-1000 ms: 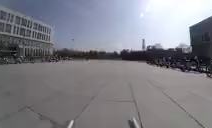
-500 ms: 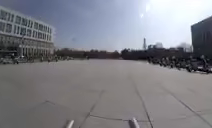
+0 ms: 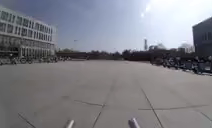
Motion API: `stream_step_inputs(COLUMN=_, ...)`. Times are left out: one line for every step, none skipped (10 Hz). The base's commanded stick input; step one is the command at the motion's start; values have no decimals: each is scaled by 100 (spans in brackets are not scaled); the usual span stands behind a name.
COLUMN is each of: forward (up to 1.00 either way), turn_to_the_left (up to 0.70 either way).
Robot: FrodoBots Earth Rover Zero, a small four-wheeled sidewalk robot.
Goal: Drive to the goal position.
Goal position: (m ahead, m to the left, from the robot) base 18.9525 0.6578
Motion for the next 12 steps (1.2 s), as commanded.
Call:
stream_step_inputs(forward=100, turn_to_the_left=0)
stream_step_inputs(forward=100, turn_to_the_left=0)
stream_step_inputs(forward=100, turn_to_the_left=0)
stream_step_inputs(forward=100, turn_to_the_left=0)
stream_step_inputs(forward=100, turn_to_the_left=0)
stream_step_inputs(forward=100, turn_to_the_left=0)
stream_step_inputs(forward=100, turn_to_the_left=0)
stream_step_inputs(forward=100, turn_to_the_left=0)
stream_step_inputs(forward=100, turn_to_the_left=0)
stream_step_inputs(forward=100, turn_to_the_left=0)
stream_step_inputs(forward=100, turn_to_the_left=18)
stream_step_inputs(forward=100, turn_to_the_left=27)
